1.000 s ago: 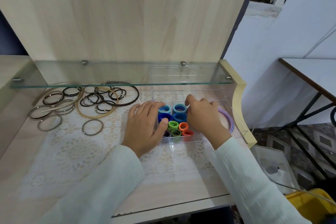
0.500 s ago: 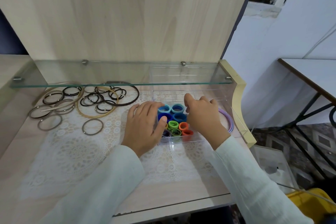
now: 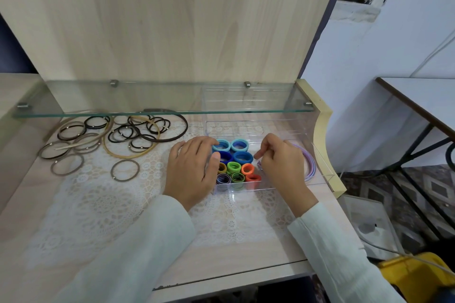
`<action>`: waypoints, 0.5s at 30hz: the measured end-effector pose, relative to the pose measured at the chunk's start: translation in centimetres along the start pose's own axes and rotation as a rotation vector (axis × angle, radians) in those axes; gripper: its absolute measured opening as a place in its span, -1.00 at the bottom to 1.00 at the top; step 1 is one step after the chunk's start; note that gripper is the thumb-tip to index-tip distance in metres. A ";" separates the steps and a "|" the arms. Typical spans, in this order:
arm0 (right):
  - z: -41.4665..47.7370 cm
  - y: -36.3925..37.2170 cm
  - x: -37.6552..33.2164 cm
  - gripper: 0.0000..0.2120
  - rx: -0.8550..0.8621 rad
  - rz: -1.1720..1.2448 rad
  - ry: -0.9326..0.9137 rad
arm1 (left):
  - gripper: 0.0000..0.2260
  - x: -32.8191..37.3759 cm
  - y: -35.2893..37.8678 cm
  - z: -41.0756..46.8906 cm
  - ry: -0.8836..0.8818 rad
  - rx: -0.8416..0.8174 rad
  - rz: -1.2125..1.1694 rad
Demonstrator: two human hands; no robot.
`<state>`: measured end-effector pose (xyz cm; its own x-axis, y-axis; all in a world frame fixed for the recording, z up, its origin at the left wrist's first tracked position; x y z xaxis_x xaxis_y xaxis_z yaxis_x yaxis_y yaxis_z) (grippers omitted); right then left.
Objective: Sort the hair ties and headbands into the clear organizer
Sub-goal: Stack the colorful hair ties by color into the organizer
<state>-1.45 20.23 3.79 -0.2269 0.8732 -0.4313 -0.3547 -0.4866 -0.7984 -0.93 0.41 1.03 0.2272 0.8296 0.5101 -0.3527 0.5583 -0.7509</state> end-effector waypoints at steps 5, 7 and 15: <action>0.1 0.2 -0.2 -0.78 -0.018 -0.001 -0.021 | -0.59 -0.1 0.1 0.0 -0.014 -0.015 0.016; 0.0 0.4 -0.1 -0.79 -0.017 -0.004 -0.042 | -0.57 -0.1 0.2 0.0 -0.021 -0.026 0.024; 0.1 0.5 0.3 -0.79 -0.002 -0.017 -0.051 | -0.60 -0.1 0.3 0.1 0.000 -0.024 0.016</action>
<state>-1.77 20.21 3.28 -0.2664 0.8788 -0.3959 -0.3570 -0.4715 -0.8063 -1.12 0.45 0.80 0.2219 0.8386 0.4976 -0.3342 0.5448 -0.7691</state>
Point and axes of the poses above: each hand's wrist, its own z-axis towards the middle knuckle, its own y-axis out of the palm, x = y × z, the point moved 2 cm from there along z, towards the middle knuckle, and after that the axes turned 11 degrees about -y, right-handed, at the moved point
